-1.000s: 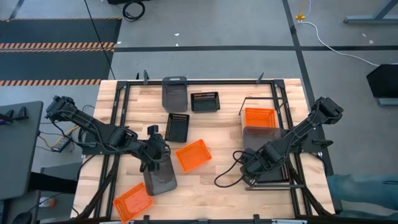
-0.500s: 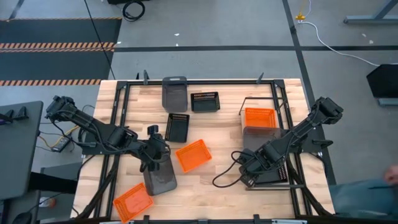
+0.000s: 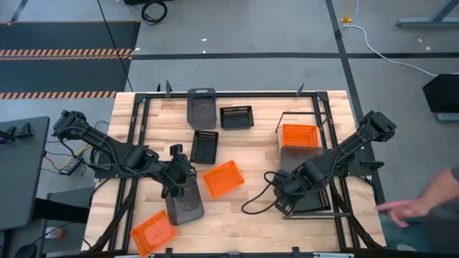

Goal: Stack baskets on shelf by color
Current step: Put bottom black bin on the shelf, then stack the top orange bin on top of the orange bin on the shelf

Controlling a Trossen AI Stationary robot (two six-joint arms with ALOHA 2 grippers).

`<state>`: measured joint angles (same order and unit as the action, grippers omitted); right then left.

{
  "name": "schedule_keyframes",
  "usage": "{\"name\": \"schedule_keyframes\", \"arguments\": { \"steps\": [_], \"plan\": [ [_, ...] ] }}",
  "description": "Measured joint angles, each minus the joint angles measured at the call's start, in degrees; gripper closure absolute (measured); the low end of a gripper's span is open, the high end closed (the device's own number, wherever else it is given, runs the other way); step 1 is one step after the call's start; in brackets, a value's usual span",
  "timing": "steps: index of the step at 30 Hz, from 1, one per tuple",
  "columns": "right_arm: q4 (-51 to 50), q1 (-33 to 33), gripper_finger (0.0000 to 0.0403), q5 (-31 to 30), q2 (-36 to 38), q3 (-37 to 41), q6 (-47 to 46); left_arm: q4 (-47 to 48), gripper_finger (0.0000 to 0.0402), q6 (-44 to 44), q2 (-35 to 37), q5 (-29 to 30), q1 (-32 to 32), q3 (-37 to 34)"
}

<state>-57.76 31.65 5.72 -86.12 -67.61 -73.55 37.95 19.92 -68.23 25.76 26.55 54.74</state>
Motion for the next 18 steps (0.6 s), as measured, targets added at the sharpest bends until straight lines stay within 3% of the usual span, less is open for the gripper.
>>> {"name": "schedule_keyframes", "arguments": {
  "steps": [9, 18],
  "plan": [
    [0.5, -1.6, 0.0266, -5.8, 1.5, -3.1, 5.9, -0.1, 0.0285, 0.0, 0.0, 0.0, 0.0, 0.0],
    [17.2, -4.7, 0.0266, -14.4, 1.2, -3.1, 28.9, -0.6, 0.0285, -0.6, 0.0, 4.2, -0.7, 0.0]
  ]
}}
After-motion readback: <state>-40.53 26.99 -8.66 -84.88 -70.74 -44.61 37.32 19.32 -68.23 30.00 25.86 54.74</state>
